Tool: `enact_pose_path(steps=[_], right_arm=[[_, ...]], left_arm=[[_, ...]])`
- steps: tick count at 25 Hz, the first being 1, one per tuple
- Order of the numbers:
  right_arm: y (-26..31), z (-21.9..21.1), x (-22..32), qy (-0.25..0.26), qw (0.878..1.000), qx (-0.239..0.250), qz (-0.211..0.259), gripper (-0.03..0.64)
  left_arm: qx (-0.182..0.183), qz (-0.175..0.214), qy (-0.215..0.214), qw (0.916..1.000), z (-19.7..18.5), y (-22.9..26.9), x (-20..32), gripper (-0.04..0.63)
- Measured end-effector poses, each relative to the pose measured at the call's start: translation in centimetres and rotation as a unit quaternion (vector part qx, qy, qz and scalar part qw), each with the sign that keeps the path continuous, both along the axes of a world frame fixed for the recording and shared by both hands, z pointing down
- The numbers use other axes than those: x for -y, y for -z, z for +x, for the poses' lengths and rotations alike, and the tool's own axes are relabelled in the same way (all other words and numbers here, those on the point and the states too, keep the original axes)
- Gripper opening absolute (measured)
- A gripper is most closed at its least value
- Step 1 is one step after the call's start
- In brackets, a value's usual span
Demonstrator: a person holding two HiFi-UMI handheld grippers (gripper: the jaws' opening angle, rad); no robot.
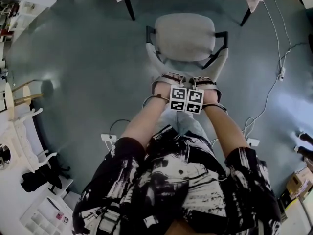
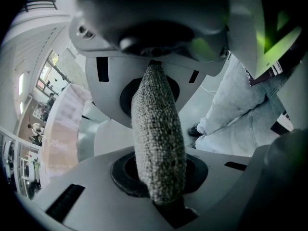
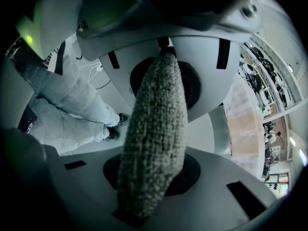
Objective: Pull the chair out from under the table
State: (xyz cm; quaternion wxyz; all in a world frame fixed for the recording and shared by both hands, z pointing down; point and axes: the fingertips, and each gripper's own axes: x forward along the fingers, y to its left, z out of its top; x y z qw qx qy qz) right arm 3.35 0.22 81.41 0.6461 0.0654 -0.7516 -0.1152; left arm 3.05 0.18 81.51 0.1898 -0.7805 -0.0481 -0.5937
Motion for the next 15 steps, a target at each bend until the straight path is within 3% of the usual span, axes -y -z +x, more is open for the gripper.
enact_pose_path(steps=[7,15], right_arm=[[-0.2,0.1,0.4,0.02,0.999,-0.002,0.03,0.109],[5.5,0.5,-1.6,0.034,0.998,0.042,0.033,0.119]], left_arm=[[-0.001,-0.003,0.013,0.9999,0.0,-0.2,0.1,0.074],[-0.056,-0.018,0.032,0.9977,-1.7,5.6,-1.0,0.129]])
